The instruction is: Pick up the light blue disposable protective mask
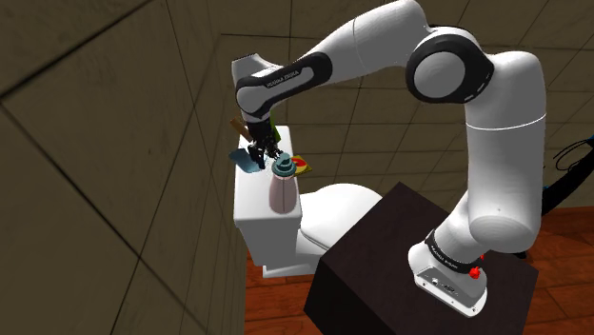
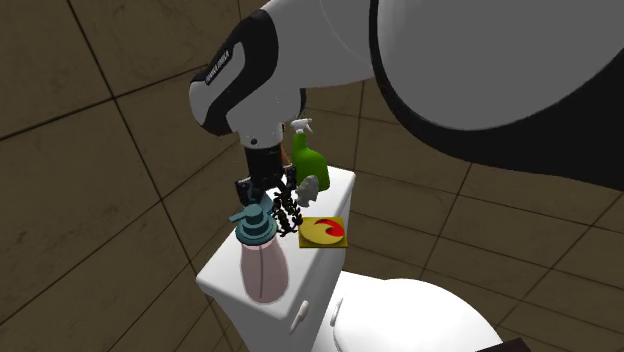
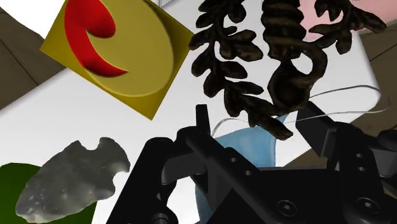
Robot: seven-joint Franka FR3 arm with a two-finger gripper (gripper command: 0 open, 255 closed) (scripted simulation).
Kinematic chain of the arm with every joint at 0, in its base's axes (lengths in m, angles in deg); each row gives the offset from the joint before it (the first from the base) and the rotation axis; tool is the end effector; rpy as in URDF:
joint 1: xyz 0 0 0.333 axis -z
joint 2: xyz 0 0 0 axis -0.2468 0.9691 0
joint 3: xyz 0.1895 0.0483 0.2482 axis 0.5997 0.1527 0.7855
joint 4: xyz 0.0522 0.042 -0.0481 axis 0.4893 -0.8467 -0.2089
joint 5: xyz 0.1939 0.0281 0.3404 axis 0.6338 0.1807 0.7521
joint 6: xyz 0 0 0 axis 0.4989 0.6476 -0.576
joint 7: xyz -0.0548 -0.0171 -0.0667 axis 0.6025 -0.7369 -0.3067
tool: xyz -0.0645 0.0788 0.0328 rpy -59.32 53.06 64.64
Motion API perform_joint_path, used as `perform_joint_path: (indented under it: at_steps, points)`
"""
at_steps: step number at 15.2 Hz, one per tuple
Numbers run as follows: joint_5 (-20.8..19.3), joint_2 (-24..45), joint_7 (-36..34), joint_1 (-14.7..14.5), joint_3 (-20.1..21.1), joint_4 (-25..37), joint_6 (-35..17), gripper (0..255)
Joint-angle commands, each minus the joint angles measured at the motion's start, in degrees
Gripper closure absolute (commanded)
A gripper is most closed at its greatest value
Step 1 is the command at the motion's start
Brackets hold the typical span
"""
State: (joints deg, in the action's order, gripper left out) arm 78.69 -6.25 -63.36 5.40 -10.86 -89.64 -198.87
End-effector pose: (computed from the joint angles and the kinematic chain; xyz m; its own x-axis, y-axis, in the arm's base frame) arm 0.6298 0.1890 0.2836 0.8808 0.4079 -0.2404 0.3954 -0.9130 -0.1004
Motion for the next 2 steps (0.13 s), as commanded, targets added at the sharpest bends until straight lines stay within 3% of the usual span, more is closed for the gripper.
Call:
perform_joint_path:
  at_steps: [1,2]
  points:
    - [0.19,-0.60,0.11,-0.23,0.38,0.71,-0.41,255]
    - [0.20,-0.60,0.11,-0.24,0.37,0.71,-0.41,255]
